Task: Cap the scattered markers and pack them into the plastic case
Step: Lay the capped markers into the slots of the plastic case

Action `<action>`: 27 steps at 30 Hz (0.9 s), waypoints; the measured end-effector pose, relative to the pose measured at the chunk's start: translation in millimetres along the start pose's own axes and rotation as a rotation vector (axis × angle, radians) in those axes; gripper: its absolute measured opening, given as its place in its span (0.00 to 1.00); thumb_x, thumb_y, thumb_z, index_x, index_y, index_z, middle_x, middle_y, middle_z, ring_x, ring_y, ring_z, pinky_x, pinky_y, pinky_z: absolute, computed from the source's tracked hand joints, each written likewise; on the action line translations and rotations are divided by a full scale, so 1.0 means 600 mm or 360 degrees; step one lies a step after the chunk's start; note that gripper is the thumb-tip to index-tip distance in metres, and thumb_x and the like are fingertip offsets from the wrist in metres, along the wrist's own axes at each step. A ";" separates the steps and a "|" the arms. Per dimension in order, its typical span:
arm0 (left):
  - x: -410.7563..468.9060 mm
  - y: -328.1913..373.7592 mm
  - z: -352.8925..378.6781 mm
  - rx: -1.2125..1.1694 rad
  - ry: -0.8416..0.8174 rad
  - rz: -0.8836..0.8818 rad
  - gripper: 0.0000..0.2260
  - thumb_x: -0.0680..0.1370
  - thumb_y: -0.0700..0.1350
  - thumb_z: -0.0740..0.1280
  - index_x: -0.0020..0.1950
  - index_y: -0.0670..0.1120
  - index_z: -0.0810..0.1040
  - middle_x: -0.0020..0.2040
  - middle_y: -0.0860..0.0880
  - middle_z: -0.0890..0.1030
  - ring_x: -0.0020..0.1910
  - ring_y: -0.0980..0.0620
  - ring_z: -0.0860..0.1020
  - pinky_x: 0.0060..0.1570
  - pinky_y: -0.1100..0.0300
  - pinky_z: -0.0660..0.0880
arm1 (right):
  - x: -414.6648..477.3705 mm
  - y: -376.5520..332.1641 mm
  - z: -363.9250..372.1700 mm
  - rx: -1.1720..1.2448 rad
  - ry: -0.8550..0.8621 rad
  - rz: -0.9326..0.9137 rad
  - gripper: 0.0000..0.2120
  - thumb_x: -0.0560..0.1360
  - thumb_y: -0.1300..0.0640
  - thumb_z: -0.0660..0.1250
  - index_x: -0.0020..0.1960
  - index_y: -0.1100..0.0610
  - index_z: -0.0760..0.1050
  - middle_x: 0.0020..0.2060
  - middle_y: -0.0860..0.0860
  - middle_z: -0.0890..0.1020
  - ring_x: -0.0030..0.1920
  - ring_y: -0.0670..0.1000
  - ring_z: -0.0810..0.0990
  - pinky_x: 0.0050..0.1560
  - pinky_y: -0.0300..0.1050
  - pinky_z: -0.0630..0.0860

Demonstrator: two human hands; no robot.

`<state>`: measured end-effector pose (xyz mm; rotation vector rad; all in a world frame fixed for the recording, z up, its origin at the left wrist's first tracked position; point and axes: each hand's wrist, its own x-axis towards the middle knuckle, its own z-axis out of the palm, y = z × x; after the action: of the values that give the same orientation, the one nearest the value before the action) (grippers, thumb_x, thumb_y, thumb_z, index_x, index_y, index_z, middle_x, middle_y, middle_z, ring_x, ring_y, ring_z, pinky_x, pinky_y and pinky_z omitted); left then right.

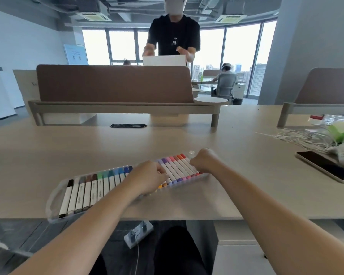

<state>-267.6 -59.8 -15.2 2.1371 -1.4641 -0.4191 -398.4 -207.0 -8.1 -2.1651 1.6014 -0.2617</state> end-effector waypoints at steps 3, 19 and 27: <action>-0.001 0.007 -0.015 -0.0078 -0.0040 0.0045 0.09 0.80 0.51 0.64 0.57 0.52 0.81 0.50 0.54 0.82 0.45 0.56 0.78 0.41 0.60 0.74 | -0.015 -0.005 -0.024 0.0227 0.0159 -0.0022 0.11 0.78 0.58 0.61 0.56 0.63 0.76 0.48 0.57 0.77 0.49 0.57 0.77 0.44 0.43 0.69; -0.078 0.024 -0.210 -0.0610 0.0640 0.0157 0.20 0.81 0.62 0.54 0.59 0.49 0.75 0.47 0.51 0.82 0.46 0.53 0.82 0.50 0.51 0.81 | -0.169 -0.243 -0.076 0.0948 0.0501 -0.1009 0.05 0.79 0.53 0.63 0.52 0.54 0.74 0.41 0.45 0.79 0.40 0.44 0.77 0.35 0.39 0.70; -0.142 -0.089 -0.251 -0.0469 0.0793 -0.0319 0.14 0.82 0.51 0.60 0.52 0.42 0.77 0.45 0.43 0.82 0.35 0.49 0.80 0.33 0.60 0.76 | -0.214 -0.331 0.017 0.0680 0.0093 -0.1215 0.05 0.77 0.59 0.64 0.51 0.53 0.77 0.43 0.48 0.82 0.43 0.48 0.81 0.47 0.45 0.81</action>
<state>-179.9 70.5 75.4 1.9670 -0.8595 -0.1411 -263.3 -36.0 84.6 -2.3116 0.5849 -0.8123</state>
